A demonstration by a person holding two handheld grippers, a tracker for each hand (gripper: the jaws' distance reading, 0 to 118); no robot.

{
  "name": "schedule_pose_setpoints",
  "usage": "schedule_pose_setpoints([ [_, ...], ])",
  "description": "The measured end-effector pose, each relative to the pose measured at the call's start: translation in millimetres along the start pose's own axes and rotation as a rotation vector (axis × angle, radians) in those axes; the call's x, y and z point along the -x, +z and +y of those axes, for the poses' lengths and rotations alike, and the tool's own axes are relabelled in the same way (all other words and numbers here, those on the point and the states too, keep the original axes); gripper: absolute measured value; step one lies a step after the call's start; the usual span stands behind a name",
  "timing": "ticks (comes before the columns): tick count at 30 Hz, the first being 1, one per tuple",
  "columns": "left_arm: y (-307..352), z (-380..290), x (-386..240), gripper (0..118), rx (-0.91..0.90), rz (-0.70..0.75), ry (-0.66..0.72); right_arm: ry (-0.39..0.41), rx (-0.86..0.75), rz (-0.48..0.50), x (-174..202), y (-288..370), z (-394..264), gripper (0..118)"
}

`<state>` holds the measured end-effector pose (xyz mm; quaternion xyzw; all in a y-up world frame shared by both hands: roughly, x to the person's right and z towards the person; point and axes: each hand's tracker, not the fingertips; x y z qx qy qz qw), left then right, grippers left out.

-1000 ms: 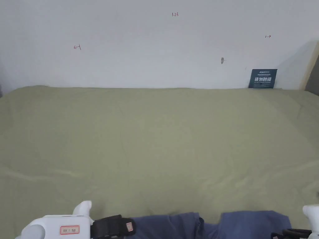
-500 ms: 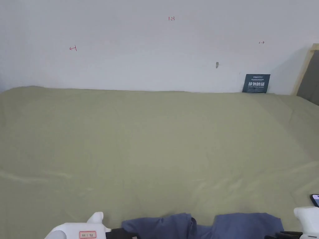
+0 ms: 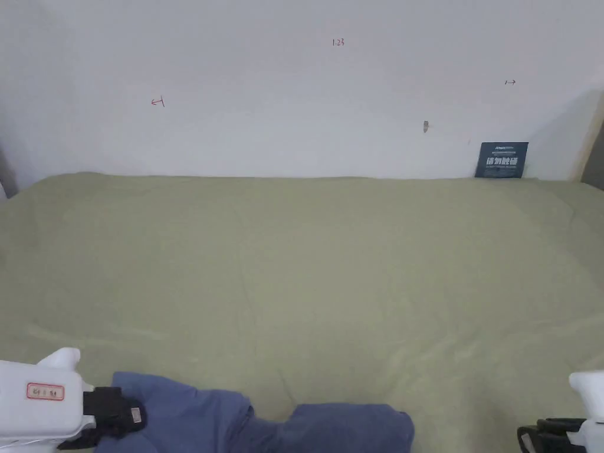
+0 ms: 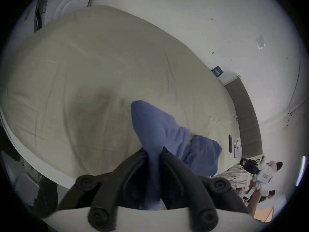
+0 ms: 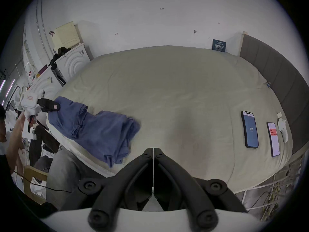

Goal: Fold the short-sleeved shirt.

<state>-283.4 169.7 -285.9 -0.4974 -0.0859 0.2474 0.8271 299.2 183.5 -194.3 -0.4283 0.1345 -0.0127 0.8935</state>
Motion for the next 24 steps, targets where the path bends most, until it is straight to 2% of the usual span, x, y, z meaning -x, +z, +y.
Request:
schedule_pose_setpoints([
  [7, -28, -23, -107, 10, 0.078, -0.3, -0.141, 0.005, 0.015, 0.017, 8, 3, -4, 0],
  [11, -64, -45, -172, 12, 0.164, -0.387, -0.214, -0.011, 0.008, 0.002, 3, 10, -10, 0],
  [12, -74, -49, -184, 21, 0.172, -0.385, -0.21, -0.007, -0.001, -0.018, 0, 12, -12, 0],
  [13, -91, -40, -176, 36, 0.168, -0.385, -0.198, -0.004, -0.008, -0.026, -3, 14, -14, 0],
  [15, -103, -44, -179, 87, 0.172, -0.473, -0.158, -0.017, -0.008, -0.033, -10, 18, -16, 0],
  [16, -108, -44, -180, 94, 0.185, -0.52, -0.13, -0.027, -0.005, -0.033, -10, 19, -17, 0],
  [19, -106, -45, -177, 93, 0.185, -0.613, -0.085, -0.036, 0.0, -0.053, -16, 21, -19, 0],
  [22, -100, -43, -166, 89, 0.148, -0.617, -0.108, -0.048, 0.003, -0.06, -18, 20, -20, 1],
  [23, -100, -42, -162, 82, 0.139, -0.601, -0.113, -0.055, 0.005, -0.057, -18, 19, -21, 1],
  [24, -103, -43, -156, 61, 0.133, -0.581, -0.106, -0.059, 0.008, -0.052, -22, 15, -24, 1],
])
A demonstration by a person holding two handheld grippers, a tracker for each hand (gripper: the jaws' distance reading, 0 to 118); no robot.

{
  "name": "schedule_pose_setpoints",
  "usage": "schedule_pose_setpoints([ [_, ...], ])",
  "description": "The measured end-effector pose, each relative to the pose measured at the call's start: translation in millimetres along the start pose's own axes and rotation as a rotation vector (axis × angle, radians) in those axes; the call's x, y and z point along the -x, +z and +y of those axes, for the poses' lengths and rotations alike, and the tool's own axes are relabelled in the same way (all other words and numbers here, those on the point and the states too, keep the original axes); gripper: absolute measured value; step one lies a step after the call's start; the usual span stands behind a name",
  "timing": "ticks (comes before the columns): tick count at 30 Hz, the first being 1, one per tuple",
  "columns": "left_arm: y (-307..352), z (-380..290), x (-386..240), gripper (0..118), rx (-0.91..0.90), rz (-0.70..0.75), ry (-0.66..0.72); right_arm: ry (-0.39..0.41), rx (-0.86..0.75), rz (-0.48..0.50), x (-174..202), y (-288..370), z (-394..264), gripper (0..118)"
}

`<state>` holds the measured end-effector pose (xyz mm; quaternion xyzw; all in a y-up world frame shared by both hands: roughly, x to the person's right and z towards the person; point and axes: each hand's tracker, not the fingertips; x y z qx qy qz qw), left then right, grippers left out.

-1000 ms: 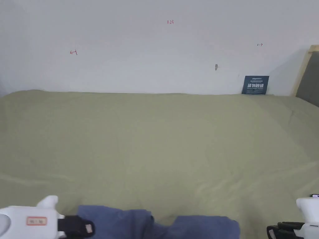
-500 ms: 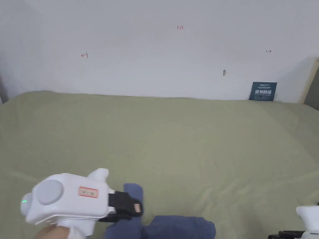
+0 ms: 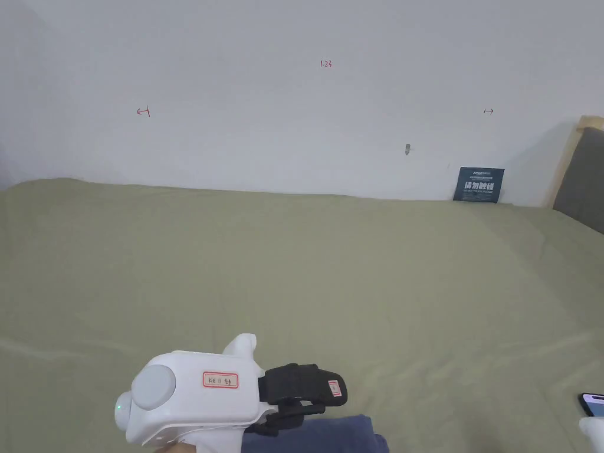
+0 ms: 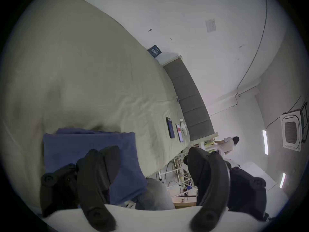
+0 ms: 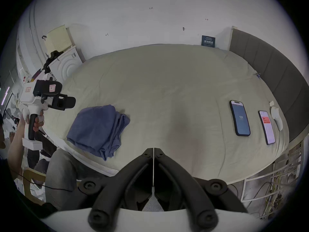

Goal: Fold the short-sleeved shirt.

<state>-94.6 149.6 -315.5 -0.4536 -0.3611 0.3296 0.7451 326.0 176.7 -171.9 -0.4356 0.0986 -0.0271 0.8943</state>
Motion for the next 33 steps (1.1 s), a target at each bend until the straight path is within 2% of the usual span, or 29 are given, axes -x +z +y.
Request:
schedule_pose_setpoints([
  [2, -5, -4, 6, 9, 0.004, 0.005, 0.027, -0.001, 0.004, 0.006, 2, -4, -1, 1],
  [6, -53, -29, 17, 6, 0.059, 0.008, 0.066, 0.012, 0.014, 0.038, 18, -11, 1, 1],
  [8, -88, -50, 31, 6, 0.181, -0.008, 0.134, 0.026, 0.021, 0.049, 23, -16, 1, 1],
  [9, -107, -59, 40, 5, 0.238, 0.03, 0.157, 0.032, 0.021, 0.052, 26, -18, 1, 1],
  [10, -125, -74, 49, 0, 0.262, 0.139, 0.154, 0.036, 0.02, 0.058, 29, -18, 1, 1],
  [11, -134, -87, 56, 0, 0.263, 0.193, 0.127, 0.038, 0.02, 0.07, 31, -18, 1, 1],
  [12, -129, -94, 62, 0, 0.182, 0.064, 0.133, 0.04, 0.019, 0.082, 34, -18, 3, 1],
  [13, -116, -92, 46, 0, 0.121, 0.014, 0.2, 0.041, 0.019, 0.088, 37, -20, 5, 0],
  [14, -113, -89, 39, 0, 0.136, 0.062, 0.227, 0.042, 0.019, 0.092, 40, -21, 7, 1],
  [15, -109, -83, 29, 0, 0.166, 0.063, 0.203, 0.047, 0.021, 0.101, 43, -25, 10, 0],
  [17, -89, -66, 21, 0, 0.179, 0.129, 0.067, 0.049, 0.024, 0.131, 46, -33, 18, 0],
  [19, -52, -51, 6, 0, 0.128, 0.067, -0.015, 0.025, -0.004, 0.216, 55, -45, 27, 0],
  [22, 13, -30, -2, 0, 0.004, 0.003, 0.012, -0.062, 0.005, 0.388, 72, -75, 38, 0],
  [25, 60, -14, 32, 0, -0.089, 0.122, 0.025, -0.126, 0.094, 0.606, 85, -122, 47, 0],
  [27, 80, -13, 64, 0, -0.122, 0.205, 0.115, -0.169, 0.159, 0.701, 91, -158, 53, 0],
  [29, 91, -20, 96, 0, -0.154, 0.161, 0.243, -0.201, 0.268, 0.747, 89, -192, 52, 0],
  [30, 95, -26, 111, 3, -0.171, 0.123, 0.301, -0.208, 0.352, 0.786, 88, -211, 49, 0],
  [31, 97, -31, 119, 15, -0.18, 0.114, 0.333, -0.202, 0.431, 0.774, 86, -226, 41, 0],
  [33, 95, -38, 129, 56, -0.186, 0.137, 0.322, -0.139, 0.516, 0.627, 83, -238, 23, 0],
])
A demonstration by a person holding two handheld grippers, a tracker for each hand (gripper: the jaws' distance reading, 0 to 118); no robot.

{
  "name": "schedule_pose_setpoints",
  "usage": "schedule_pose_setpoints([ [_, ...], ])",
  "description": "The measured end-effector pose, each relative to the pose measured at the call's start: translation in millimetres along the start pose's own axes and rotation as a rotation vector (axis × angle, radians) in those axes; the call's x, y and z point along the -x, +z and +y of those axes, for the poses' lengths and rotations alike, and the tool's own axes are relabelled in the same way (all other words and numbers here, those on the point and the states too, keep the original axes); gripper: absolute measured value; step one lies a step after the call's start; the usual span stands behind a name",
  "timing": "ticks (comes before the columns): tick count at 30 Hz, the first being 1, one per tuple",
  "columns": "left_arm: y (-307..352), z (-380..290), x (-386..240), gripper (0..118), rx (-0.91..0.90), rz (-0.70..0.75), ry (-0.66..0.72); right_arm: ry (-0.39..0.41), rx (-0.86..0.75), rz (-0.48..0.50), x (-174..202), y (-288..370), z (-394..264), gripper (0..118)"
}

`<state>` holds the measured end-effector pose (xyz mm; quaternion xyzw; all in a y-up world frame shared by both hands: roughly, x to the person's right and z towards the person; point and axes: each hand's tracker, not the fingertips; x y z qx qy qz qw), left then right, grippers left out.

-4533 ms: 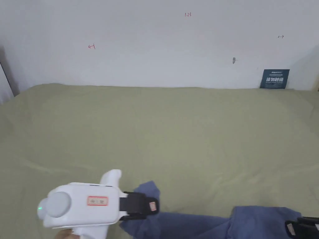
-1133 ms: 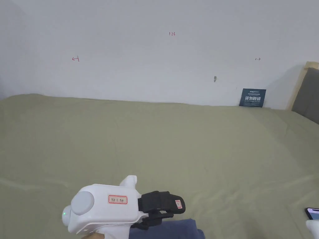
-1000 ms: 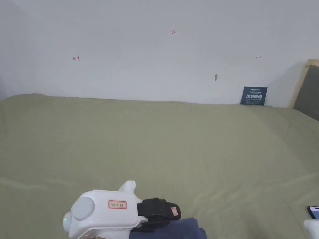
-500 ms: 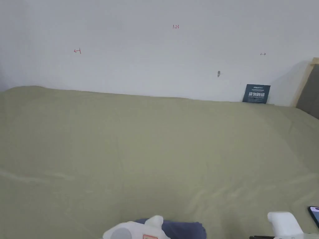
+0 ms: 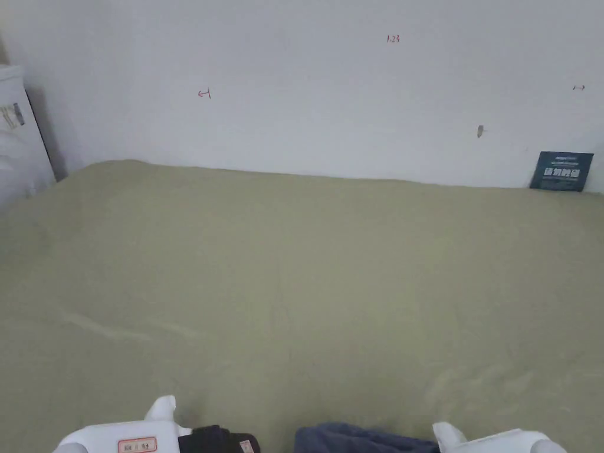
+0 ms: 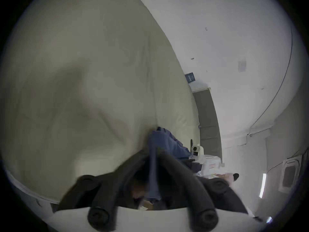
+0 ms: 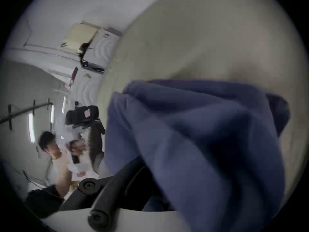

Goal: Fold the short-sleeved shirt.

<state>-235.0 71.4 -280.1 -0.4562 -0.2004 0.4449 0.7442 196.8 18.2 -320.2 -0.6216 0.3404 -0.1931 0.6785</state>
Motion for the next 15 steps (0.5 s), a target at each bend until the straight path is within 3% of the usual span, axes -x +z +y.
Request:
schedule_pose_setpoints([
  [1, -2, -2, 2, 67, 0.001, 0.003, -0.014, -0.1, -0.12, 0.255, -17, 12, -6, 0],
  [2, -6, -3, 4, 67, 0.012, -0.003, -0.027, -0.172, -0.155, 0.273, -23, 21, -9, 0],
  [3, -12, -5, 4, 99, 0.052, -0.052, -0.075, -0.171, -0.175, 0.213, -29, 24, -11, 0],
  [4, -18, -10, -1, 108, 0.082, -0.082, -0.104, -0.128, -0.177, 0.212, -31, 30, -13, 0],
  [6, -39, -12, -7, 109, 0.123, -0.122, -0.149, -0.067, -0.175, 0.18, -34, 37, -15, 0],
  [10, -96, -18, -10, 109, 0.297, -0.086, -0.135, -0.092, -0.177, 0.214, -43, 37, -17, 0],
  [12, -103, -24, -22, 108, 0.24, -0.156, -0.159, -0.08, -0.191, 0.22, -44, 33, -19, 0],
  [14, -115, -31, -28, 105, 0.201, -0.102, -0.102, -0.059, -0.204, 0.223, -46, 34, -21, 0],
  [15, -117, -32, -31, 91, 0.186, -0.107, -0.091, -0.052, -0.211, 0.22, -42, 32, -22, 0],
])
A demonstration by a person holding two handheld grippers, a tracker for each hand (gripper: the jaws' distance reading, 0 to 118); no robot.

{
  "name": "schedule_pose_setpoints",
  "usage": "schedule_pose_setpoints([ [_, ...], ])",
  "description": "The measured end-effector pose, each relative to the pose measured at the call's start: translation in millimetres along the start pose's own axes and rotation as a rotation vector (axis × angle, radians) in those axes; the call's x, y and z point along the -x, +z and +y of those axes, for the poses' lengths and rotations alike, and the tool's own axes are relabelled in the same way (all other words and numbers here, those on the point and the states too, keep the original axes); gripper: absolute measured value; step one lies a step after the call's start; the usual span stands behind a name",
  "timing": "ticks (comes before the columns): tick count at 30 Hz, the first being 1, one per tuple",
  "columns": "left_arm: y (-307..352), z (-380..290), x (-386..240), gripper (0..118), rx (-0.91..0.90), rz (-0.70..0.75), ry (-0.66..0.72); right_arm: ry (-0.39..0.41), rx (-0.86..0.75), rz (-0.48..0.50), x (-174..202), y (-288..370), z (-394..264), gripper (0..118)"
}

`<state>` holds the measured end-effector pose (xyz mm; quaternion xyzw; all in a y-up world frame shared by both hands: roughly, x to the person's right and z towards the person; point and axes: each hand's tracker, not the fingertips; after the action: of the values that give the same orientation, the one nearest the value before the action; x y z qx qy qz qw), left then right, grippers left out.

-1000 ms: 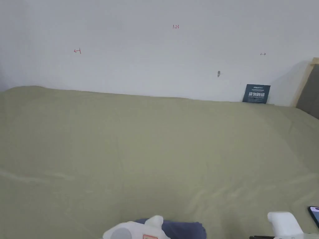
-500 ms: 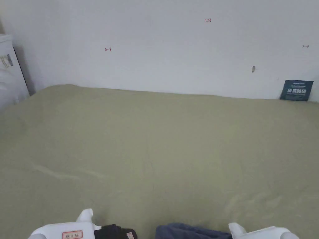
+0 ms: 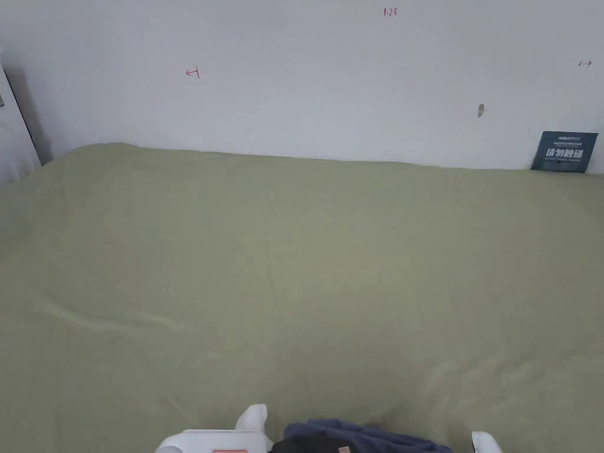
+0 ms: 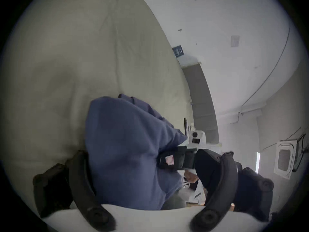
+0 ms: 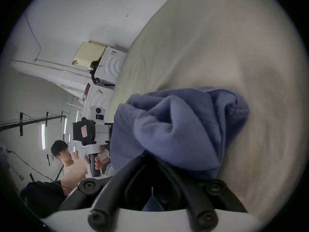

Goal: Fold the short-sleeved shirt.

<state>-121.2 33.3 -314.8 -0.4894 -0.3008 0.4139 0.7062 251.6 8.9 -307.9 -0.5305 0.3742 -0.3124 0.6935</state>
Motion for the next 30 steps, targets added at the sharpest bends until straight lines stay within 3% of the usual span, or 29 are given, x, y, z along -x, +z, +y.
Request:
schedule_pose_setpoints([
  [1, -1, -1, -8, 60, 0.01, -0.004, -0.016, 0.005, -0.006, 0.001, 1, 1, 0, 0],
  [2, 1, -1, -12, 21, 0.009, 0.039, -0.044, 0.01, -0.015, -0.003, 2, 3, 0, 0],
  [4, 8, 0, -13, 22, 0.009, 0.16, -0.145, 0.028, -0.045, -0.019, 6, 8, 1, 0],
  [7, 29, 13, -11, 22, 0.031, 0.109, -0.089, 0.113, -0.116, -0.065, 18, 21, 3, 0],
  [10, 70, 37, -12, 22, -0.035, 0.155, -0.178, 0.166, -0.162, -0.083, 29, 36, 3, 0],
  [14, 138, 77, -4, 22, -0.081, 0.207, -0.177, 0.21, -0.176, -0.126, 43, 53, 1, 0],
  [19, 243, 137, 17, 22, -0.032, 0.466, -0.24, 0.232, -0.213, -0.189, 54, 68, -4, 0],
  [26, 348, 170, 51, 22, -0.068, 0.89, -0.15, 0.207, -0.224, -0.254, 55, 81, -8, 1],
  [27, 356, 169, 56, 33, -0.102, 0.939, -0.159, 0.217, -0.223, -0.259, 57, 83, -10, 1],
  [30, 383, 175, 84, 113, -0.2, 1.055, -0.184, 0.233, -0.226, -0.263, 63, 83, -12, 2],
])
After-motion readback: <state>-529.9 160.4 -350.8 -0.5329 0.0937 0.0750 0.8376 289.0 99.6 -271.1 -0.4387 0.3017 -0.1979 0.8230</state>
